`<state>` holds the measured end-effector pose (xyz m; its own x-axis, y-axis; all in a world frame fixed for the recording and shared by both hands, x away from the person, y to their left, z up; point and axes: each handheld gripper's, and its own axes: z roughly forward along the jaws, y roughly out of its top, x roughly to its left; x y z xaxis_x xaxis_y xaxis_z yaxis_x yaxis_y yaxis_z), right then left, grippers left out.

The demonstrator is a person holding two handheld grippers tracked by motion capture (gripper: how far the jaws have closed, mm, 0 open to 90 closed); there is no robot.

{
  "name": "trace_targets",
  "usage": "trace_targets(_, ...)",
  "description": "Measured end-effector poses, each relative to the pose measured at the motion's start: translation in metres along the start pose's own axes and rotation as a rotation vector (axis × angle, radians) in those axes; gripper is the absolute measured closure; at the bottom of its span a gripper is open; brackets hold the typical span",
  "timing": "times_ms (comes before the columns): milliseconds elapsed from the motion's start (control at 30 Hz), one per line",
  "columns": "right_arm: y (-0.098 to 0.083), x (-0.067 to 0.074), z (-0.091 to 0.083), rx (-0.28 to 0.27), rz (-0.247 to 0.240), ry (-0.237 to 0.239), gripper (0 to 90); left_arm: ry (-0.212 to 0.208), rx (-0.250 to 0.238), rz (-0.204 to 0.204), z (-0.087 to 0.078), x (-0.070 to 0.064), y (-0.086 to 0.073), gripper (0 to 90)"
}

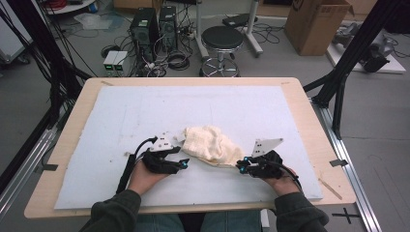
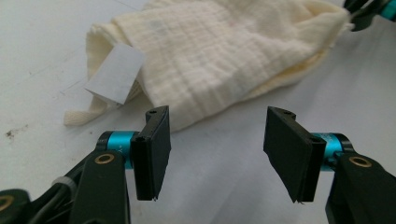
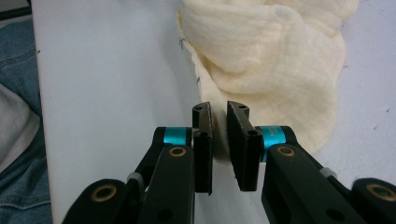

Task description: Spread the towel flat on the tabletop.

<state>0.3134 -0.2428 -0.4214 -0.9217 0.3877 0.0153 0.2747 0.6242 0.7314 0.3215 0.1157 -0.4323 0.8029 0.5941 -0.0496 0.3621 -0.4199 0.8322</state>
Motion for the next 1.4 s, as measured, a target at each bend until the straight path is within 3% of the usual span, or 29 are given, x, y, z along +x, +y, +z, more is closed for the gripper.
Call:
trace_targets(100, 0.001, -0.002, 0.002, -0.003, 0.002, 0.005, 80.6, 0.017, 0.012, -0.018, 0.009, 0.005, 0.003, 42.5)
trace_targets(233, 0.002, -0.005, 0.005, 0.002, -0.007, 0.011, 80.5, 0.016, 0.085, -0.029, 0.02, 0.011, 0.01, 44.1)
trace_targets(333, 0.002, -0.004, 0.005, 0.005, -0.01, 0.009, 80.5, 0.021, 0.071, -0.033, 0.024, 0.013, 0.013, 59.5)
trace_targets(367, 0.002, -0.004, 0.005, 0.0, -0.017, 0.008, 80.5, 0.007, 0.077, -0.032, 0.026, 0.016, 0.015, 69.2)
trace_targets(433, 0.002, -0.004, 0.004, -0.001, -0.019, 0.008, 80.5, 0.007, 0.069, -0.019, 0.027, 0.016, 0.018, 80.4)
trace_targets(500, 0.002, -0.004, 0.004, -0.001, -0.022, 0.01, 80.5, 0.006, 0.045, -0.034, 0.026, 0.019, 0.024, 84.2)
trace_targets(600, 0.002, -0.004, 0.004, -0.001, -0.025, 0.01, 80.4, 0.019, 0.017, -0.048, 0.025, 0.022, 0.032, 84.5)
trace_targets(633, 0.003, -0.004, 0.003, 0.001, -0.025, 0.013, 80.4, 0.022, -0.013, -0.071, 0.026, 0.028, 0.04, 84.5)
trace_targets(700, 0.003, -0.003, 0.003, 0.003, -0.028, 0.009, 80.5, 0.031, -0.01, -0.073, 0.027, 0.032, 0.045, 84.6)
trace_targets(733, 0.003, -0.003, 0.004, 0.002, -0.032, 0.01, 80.5, 0.046, -0.032, -0.096, 0.03, 0.037, 0.049, 84.6)
trace_targets(933, 0.001, -0.006, 0.002, 0.015, -0.03, -0.001, 80.6, 0.112, -0.062, -0.176, 0.045, 0.056, 0.061, 84.7)
trace_targets(1100, -0.006, -0.012, -0.002, 0.043, -0.007, -0.022, 81.5, 0.161, -0.048, -0.209, 0.056, 0.069, 0.065, 84.2)
trace_targets(1233, -0.015, -0.018, -0.007, 0.068, 0.024, -0.038, 81.7, 0.154, -0.019, -0.214, 0.057, 0.072, 0.063, 77.9)
trace_targets(1400, -0.02, -0.022, -0.013, 0.051, 0.044, -0.041, 81.5, 0.101, -0.01, -0.17, 0.047, 0.064, 0.064, 67.7)
